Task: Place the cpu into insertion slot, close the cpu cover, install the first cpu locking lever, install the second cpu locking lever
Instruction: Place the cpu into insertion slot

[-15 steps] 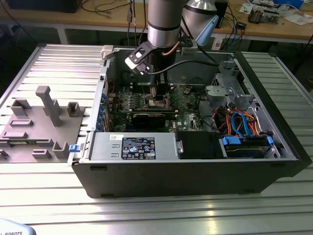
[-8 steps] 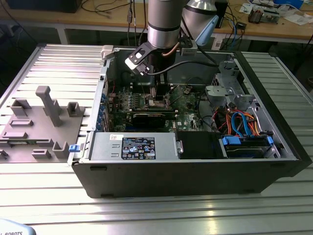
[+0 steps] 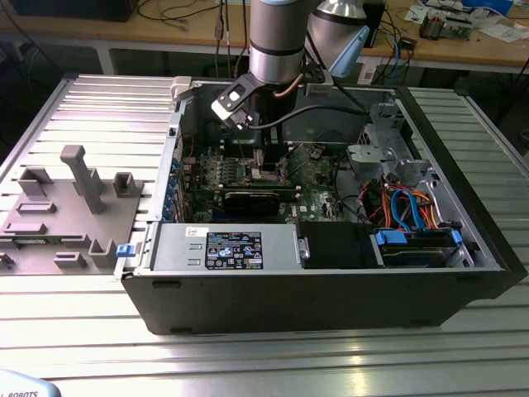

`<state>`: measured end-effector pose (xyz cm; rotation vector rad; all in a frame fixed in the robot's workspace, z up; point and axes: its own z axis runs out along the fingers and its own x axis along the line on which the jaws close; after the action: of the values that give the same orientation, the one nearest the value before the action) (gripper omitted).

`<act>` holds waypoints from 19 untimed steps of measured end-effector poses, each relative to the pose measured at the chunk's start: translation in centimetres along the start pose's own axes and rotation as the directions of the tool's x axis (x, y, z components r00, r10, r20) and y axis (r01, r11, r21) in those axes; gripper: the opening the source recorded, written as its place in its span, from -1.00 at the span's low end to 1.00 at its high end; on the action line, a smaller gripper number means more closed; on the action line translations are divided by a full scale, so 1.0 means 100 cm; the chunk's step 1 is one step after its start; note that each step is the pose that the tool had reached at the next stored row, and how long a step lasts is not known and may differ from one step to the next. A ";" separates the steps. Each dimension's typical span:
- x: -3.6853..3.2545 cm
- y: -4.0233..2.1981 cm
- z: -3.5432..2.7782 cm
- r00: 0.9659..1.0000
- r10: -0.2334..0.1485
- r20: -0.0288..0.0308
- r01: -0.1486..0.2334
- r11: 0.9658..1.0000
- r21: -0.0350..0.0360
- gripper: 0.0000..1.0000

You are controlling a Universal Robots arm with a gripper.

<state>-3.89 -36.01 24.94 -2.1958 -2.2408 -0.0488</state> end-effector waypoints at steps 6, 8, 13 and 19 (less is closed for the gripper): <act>0.0000 0.0000 0.0011 1.000 0.000 0.000 0.000 1.000 0.000 0.09; 0.0000 0.0000 0.0015 1.000 0.000 0.000 0.000 1.000 0.000 0.09; -0.0001 -0.0001 0.0026 1.000 0.000 0.000 0.000 1.000 0.000 0.09; -0.0001 -0.0001 0.0042 1.000 0.000 0.000 0.000 1.000 0.000 0.09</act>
<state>-3.89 -36.01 24.52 -2.1958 -2.2408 -0.0489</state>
